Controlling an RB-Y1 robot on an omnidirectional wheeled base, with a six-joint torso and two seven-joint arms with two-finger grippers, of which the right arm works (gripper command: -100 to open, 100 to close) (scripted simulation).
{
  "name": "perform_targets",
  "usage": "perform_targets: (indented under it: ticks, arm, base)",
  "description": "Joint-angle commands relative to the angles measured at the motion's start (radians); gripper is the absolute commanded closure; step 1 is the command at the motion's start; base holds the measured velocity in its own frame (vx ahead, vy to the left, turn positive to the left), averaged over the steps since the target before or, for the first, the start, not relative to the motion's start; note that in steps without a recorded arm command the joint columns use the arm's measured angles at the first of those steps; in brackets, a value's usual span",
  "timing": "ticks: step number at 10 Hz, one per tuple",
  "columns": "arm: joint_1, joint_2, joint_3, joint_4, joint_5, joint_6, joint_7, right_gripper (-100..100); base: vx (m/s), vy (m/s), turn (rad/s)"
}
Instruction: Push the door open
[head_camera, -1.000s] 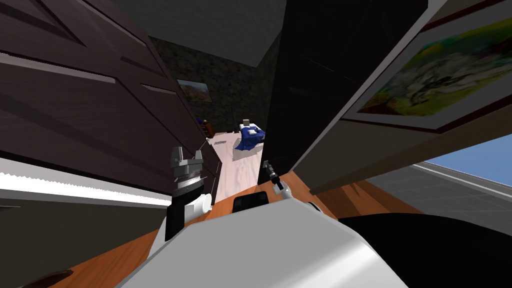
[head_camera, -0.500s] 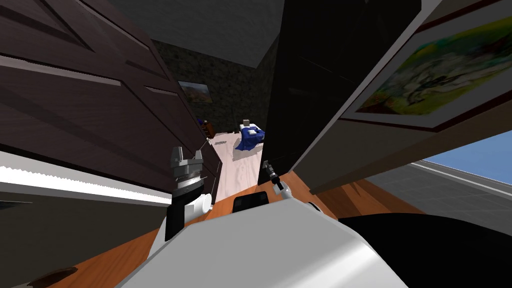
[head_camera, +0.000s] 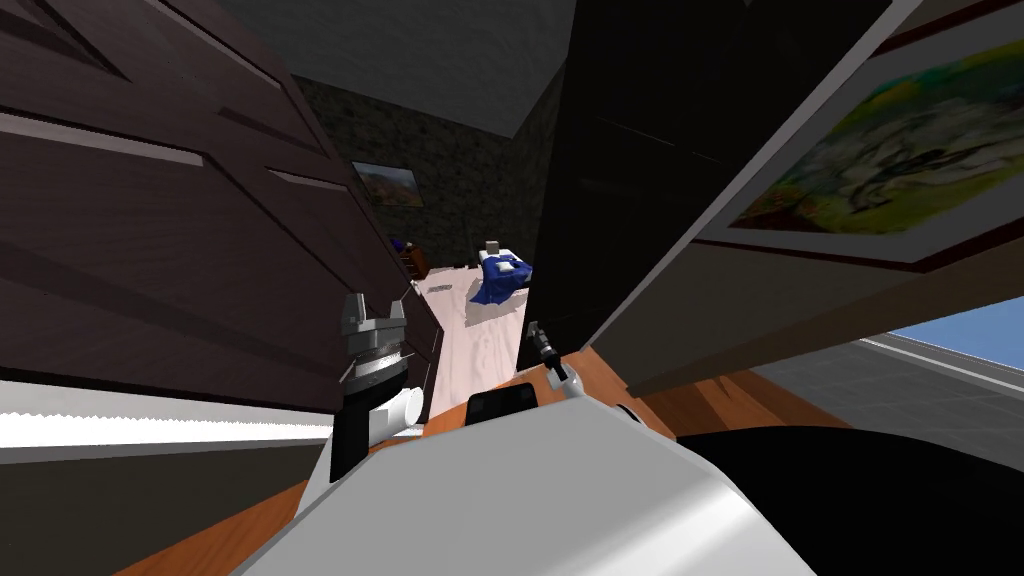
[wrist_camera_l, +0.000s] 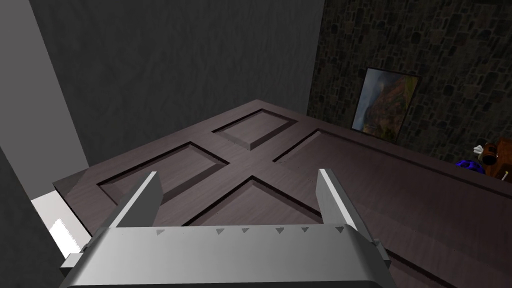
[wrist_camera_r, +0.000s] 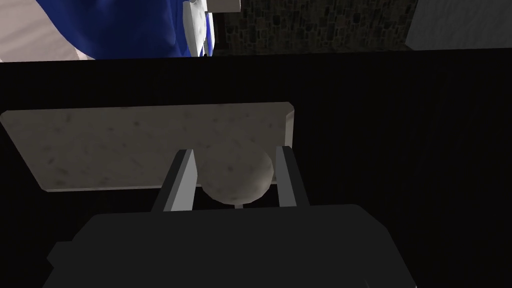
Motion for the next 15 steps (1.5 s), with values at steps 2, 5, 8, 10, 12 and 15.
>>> perform_targets:
  ticks: [2, 5, 8, 10, 12, 15]
  arm:
    - [0.000, -0.006, -0.028, -0.012, -0.017, 0.005, 0.013, 100]
    - [-0.001, -0.007, -0.060, -0.007, -0.038, 0.010, 0.030, 100]
    - [-0.002, -0.007, -0.090, -0.003, -0.057, 0.014, 0.046, 100]
    - [-0.004, -0.007, -0.114, 0.000, -0.072, 0.018, 0.059, 100]
    - [-0.005, -0.007, -0.138, 0.003, -0.088, 0.021, 0.073, 100]
    - [-0.006, -0.008, -0.161, 0.006, -0.103, 0.024, 0.085, 100]
  base:
    - [0.210, 0.060, -0.032]
    - [0.192, 0.085, -0.056]
    - [0.158, 0.068, -0.040]
    - [0.193, 0.102, -0.077]
    - [0.185, 0.100, -0.070]
    - [0.189, 0.077, -0.049]
